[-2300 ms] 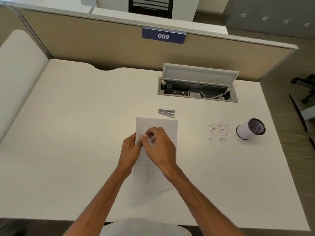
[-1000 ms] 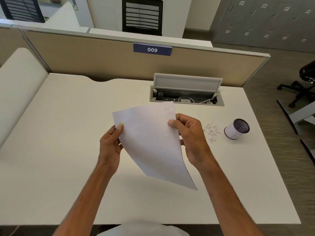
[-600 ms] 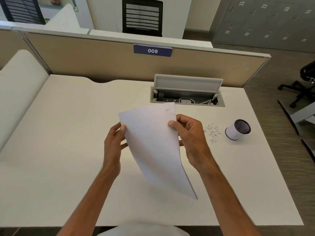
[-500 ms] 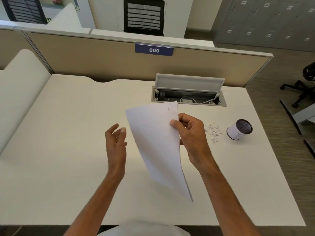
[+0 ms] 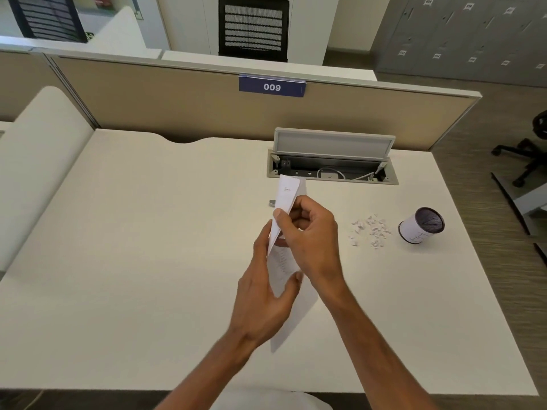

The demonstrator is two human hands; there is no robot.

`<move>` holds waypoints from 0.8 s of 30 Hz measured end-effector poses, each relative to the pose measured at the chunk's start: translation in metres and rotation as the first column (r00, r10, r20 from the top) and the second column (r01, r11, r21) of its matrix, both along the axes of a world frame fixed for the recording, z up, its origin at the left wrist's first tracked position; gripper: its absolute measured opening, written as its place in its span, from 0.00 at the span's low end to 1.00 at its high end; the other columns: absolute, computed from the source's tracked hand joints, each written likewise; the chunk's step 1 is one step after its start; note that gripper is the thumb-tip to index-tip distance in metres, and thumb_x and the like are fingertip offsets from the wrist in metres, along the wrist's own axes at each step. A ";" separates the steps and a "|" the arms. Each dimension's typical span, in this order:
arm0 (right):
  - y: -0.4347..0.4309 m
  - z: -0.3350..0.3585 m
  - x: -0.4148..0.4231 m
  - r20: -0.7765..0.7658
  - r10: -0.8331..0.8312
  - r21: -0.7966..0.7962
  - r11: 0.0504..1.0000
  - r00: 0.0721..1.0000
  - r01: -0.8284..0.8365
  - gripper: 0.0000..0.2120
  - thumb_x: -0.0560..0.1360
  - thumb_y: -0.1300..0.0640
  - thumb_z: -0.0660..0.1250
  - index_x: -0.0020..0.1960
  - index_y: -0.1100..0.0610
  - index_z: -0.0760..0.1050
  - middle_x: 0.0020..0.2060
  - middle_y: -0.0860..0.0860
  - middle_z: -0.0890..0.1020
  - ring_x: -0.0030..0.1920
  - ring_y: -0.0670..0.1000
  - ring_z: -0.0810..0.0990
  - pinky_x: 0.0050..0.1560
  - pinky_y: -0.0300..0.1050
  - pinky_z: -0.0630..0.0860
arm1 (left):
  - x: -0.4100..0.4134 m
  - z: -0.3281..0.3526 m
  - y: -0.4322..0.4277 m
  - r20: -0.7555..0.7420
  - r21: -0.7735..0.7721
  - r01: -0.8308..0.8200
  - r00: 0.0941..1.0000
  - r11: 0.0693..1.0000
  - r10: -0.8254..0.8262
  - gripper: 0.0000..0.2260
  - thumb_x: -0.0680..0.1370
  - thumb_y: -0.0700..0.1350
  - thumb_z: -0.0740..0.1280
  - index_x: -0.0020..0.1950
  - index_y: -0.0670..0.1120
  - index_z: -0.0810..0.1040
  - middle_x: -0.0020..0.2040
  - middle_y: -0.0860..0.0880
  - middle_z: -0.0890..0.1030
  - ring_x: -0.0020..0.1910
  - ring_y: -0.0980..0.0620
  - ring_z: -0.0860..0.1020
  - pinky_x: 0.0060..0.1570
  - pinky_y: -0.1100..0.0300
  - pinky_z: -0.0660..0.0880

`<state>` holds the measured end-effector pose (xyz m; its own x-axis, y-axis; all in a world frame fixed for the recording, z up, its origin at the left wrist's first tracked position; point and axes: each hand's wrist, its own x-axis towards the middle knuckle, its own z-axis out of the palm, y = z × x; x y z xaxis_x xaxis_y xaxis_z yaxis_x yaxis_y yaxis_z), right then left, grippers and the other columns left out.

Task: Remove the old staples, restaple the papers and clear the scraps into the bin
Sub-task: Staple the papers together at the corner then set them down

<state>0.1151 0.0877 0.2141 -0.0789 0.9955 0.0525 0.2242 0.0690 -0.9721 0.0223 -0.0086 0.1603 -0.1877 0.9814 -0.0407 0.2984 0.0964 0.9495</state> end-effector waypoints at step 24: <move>0.026 -0.133 0.048 0.007 -0.019 -0.618 0.786 1.000 0.019 0.06 0.82 0.54 0.68 0.49 0.52 0.83 0.48 0.51 0.88 0.47 0.52 0.84 0.46 0.51 0.80 | -0.113 -0.092 0.044 0.576 -0.324 0.014 0.796 0.946 0.185 0.20 0.86 0.37 0.69 0.78 0.48 0.75 0.70 0.45 0.86 0.68 0.38 0.85 0.67 0.35 0.81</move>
